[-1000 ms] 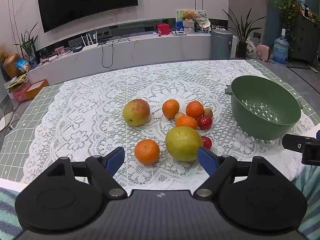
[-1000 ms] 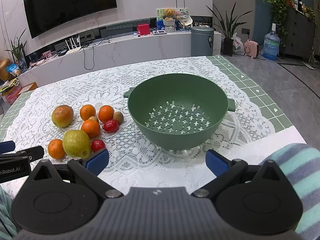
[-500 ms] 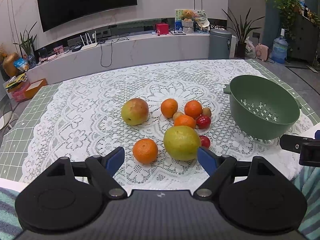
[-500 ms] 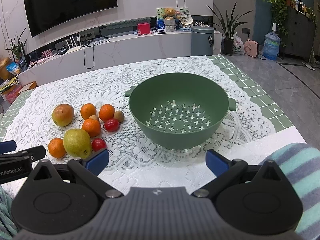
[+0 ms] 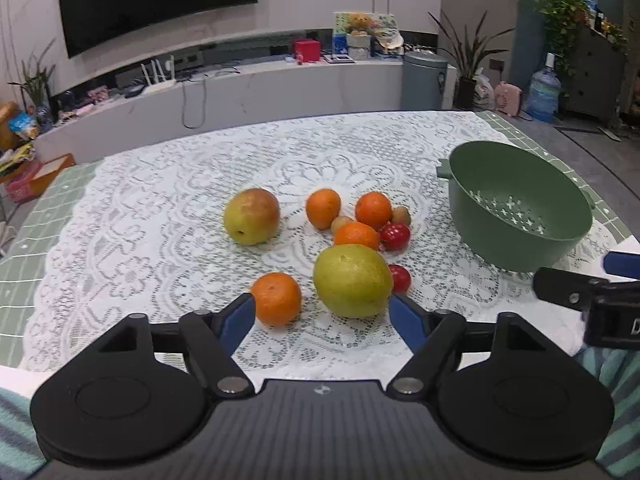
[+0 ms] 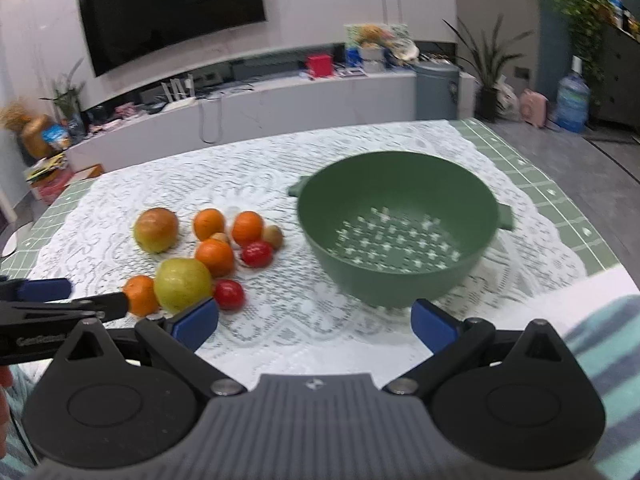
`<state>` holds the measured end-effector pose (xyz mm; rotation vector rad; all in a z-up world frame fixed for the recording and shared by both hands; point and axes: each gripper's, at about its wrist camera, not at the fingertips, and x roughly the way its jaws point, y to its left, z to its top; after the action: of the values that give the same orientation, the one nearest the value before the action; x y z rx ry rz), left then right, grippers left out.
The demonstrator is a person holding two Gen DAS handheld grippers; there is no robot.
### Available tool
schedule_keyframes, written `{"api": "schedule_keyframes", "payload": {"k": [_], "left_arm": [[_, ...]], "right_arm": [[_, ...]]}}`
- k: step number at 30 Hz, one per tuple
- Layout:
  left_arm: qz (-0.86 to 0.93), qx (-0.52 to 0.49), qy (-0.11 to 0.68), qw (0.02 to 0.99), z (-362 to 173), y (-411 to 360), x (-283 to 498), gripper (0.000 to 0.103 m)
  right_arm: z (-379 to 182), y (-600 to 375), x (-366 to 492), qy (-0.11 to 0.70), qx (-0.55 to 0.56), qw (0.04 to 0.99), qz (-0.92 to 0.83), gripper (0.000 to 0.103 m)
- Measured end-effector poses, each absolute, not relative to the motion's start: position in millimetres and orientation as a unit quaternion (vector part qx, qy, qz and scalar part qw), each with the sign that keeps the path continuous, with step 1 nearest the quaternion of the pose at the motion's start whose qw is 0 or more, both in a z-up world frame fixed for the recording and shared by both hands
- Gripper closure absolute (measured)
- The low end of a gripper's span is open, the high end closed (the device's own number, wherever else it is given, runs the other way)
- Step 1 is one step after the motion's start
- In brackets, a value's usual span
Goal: Organize fruits
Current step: 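Move the left gripper to a mandarin orange while the right gripper approaches the yellow-green pear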
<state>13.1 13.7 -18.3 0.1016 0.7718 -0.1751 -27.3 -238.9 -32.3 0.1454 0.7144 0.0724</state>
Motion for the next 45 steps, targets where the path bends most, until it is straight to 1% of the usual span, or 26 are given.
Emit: {"api": "schedule_keyframes", "payload": {"k": [2,4,6,8,9,13,14,16,19,20,29,45], "left_arm": [[-0.097,0.042,0.377,0.920,-23,15,16,0.020],[-0.107,0.038,0.376,0.919,-28,15,20,0.021],[-0.112,0.042,0.375,0.919,-34,15,22,0.022],[-0.110,0.044,0.374,0.920,-38,18,25,0.022],[-0.108,0.042,0.375,0.920,-39,20,26,0.022],[-0.099,0.024,0.389,0.916,-41,34,37,0.022],[-0.096,0.019,0.392,0.915,-42,39,41,0.024],[-0.094,0.005,0.402,0.911,-45,49,48,0.027],[-0.097,-0.020,0.417,0.904,-50,62,58,0.034],[-0.097,-0.023,0.421,0.902,-52,65,61,0.035],[-0.107,-0.015,0.431,0.896,-71,70,77,0.036],[-0.119,-0.046,0.445,0.886,-90,77,96,0.037]], "right_arm": [[-36,-233,-25,0.340,0.064,0.937,0.054,0.007],[-40,-226,-21,0.338,0.057,0.936,0.075,0.019],[-45,-222,-16,0.339,0.058,0.935,0.089,0.023],[-50,-219,-10,0.340,0.061,0.932,0.107,0.030],[-52,-217,-8,0.342,0.062,0.930,0.116,0.035],[-58,-203,5,0.352,0.064,0.922,0.148,0.039],[-60,-200,8,0.354,0.061,0.920,0.156,0.040],[-63,-191,14,0.353,0.051,0.918,0.174,0.046],[-68,-174,21,0.346,0.020,0.917,0.198,0.047],[-71,-169,24,0.345,0.007,0.916,0.203,0.047],[-90,-141,45,0.339,-0.075,0.912,0.217,0.047],[-109,-117,61,0.313,-0.118,0.910,0.245,0.042]]}}
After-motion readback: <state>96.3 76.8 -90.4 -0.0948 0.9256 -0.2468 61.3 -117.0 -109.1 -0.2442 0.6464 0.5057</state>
